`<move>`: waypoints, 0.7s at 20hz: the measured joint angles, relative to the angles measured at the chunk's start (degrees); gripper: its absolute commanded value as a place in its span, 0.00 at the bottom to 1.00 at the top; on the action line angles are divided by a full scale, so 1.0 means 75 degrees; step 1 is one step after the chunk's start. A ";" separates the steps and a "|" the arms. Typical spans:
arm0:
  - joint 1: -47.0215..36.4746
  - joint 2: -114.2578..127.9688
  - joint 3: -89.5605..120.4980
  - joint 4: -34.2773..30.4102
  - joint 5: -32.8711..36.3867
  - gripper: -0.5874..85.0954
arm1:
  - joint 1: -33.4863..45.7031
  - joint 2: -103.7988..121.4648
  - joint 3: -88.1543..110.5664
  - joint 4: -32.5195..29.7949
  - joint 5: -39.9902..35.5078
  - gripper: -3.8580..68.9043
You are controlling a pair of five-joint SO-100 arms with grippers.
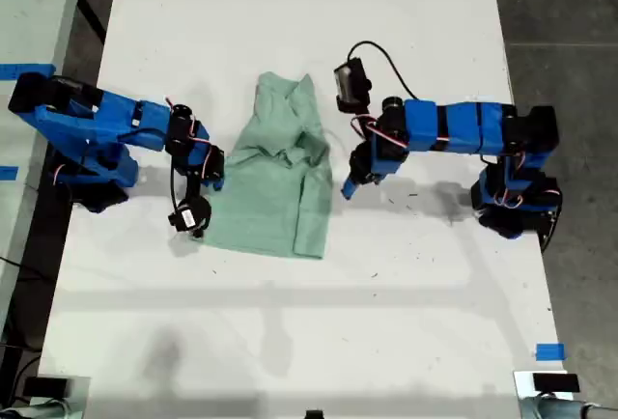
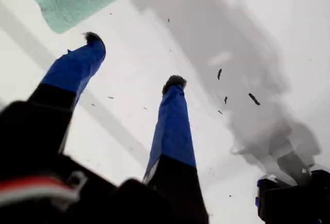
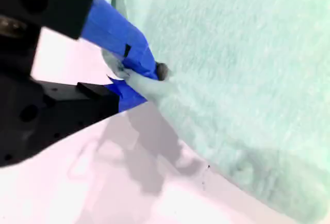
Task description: Fold tshirt
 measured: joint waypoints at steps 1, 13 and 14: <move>0.0000 0.0023 -0.0152 0.0387 -0.0059 0.01 | 0.0000 0.0000 0.0035 -0.0012 0.0000 0.42; 0.0187 -0.5344 -0.6973 0.2098 0.0340 0.31 | -0.0082 0.0785 0.0691 -0.0141 0.0352 0.42; 0.0187 -0.5520 -0.7172 0.2109 0.0492 0.34 | -0.0094 0.0879 0.0785 -0.0199 0.0387 0.42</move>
